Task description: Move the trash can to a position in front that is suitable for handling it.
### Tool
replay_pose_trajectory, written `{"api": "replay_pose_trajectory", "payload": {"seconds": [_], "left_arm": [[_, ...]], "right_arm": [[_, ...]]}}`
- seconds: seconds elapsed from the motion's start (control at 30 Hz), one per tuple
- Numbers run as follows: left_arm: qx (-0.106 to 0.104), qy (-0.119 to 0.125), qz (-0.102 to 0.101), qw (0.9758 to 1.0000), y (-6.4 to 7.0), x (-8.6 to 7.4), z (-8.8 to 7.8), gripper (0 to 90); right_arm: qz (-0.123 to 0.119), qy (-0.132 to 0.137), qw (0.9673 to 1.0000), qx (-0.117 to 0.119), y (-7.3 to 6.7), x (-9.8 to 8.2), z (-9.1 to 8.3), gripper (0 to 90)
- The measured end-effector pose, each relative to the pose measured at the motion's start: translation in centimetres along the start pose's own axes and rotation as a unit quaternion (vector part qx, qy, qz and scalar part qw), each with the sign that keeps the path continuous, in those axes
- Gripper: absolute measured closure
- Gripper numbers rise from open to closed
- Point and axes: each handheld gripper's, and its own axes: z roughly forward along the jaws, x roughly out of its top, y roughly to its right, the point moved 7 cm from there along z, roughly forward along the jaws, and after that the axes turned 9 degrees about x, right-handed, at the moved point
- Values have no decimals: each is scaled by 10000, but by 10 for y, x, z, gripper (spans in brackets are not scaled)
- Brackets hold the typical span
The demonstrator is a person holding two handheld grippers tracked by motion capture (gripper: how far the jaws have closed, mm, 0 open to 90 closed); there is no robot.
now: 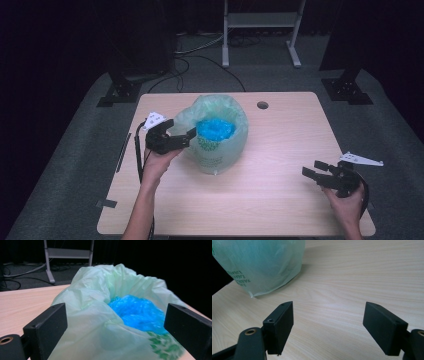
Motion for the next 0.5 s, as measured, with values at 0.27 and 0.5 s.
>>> {"api": "replay_pose_trajectory", "payload": {"seconds": [0.27,0.5], "left_arm": [[-12,-450,-154,9989,-3,-6,24,178],[-282,-681,-168,9971,-3,-7,25,389]], "right_arm": [[44,-115,9999,55,-1,-5,5,243],[96,-242,9996,68,-2,-10,10,257]]}}
